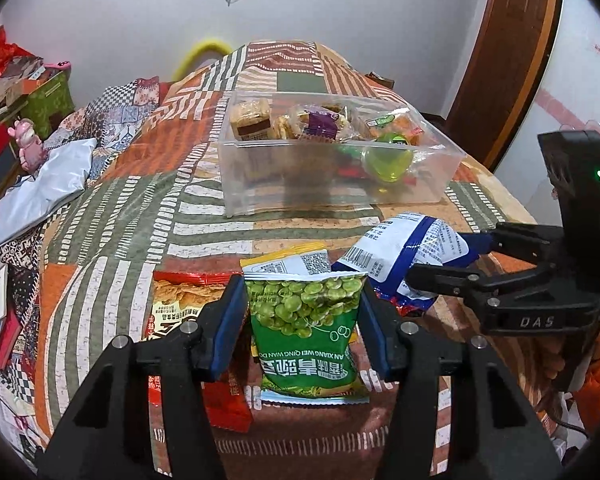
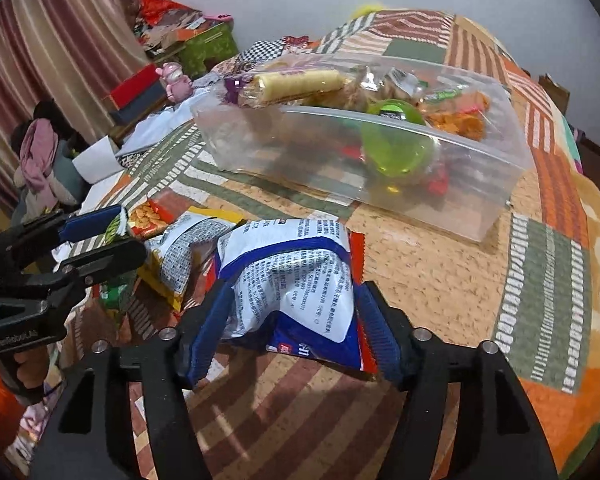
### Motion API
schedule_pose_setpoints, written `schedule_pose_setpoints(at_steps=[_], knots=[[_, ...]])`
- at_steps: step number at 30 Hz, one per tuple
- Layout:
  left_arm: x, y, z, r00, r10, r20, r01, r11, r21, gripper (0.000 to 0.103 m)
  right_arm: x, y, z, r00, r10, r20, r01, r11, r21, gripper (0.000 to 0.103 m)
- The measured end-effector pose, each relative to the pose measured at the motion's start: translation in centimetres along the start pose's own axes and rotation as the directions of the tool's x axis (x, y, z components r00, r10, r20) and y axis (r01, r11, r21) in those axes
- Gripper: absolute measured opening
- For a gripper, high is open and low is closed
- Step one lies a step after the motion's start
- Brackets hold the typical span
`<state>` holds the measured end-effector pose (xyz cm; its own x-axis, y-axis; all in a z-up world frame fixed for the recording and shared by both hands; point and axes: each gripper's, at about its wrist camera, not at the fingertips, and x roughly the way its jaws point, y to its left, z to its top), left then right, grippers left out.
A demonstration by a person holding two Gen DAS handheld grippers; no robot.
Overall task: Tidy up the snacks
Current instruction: 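Drop pea snack bag into box with left tool while right tool drops chip bag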
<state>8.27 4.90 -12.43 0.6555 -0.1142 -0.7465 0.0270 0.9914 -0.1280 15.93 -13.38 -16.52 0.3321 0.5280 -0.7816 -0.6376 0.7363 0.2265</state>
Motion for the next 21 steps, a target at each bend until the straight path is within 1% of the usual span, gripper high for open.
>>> schedule_pose_setpoints(at_steps=[1,3,6,12,16,21], knots=[[0.0,0.1,0.1,1.000,0.000,0.002,0.000,1.000,-0.006,0.053,-0.1,0.1,-0.1,1.000,-0.005,0.005,0.005,1.000,-0.005,0.053],[-0.2,0.2,0.2,1.000,0.003,0.007,-0.003,1.000,-0.012,0.053,-0.6,0.4,-0.4,0.999,-0.026,0.032,0.026,1.000,-0.014,0.048],[-0.7,0.4,0.5,1.000,0.009,0.022,-0.009,1.000,-0.016,0.053,-1.1,0.6,-0.7,0.997,-0.056,0.059,0.057,0.998,-0.018,0.044],[-2.0,0.6,1.9,0.997,0.019,0.070,-0.018,1.000,-0.022,0.053,-3.2,0.4,-0.5,0.987,-0.100,0.127,0.102,0.995,-0.011,0.043],[-2.6,0.5,3.5,0.994,0.015,0.105,-0.011,0.999,-0.037,0.053,-5.1,0.0,0.0,0.977,-0.110,0.182,0.111,0.994,0.004,0.043],[-3.0,0.2,5.6,0.989,0.023,0.147,-0.016,0.999,-0.049,0.053,-7.2,0.0,0.8,0.955,-0.140,0.263,0.143,0.990,0.007,0.043]])
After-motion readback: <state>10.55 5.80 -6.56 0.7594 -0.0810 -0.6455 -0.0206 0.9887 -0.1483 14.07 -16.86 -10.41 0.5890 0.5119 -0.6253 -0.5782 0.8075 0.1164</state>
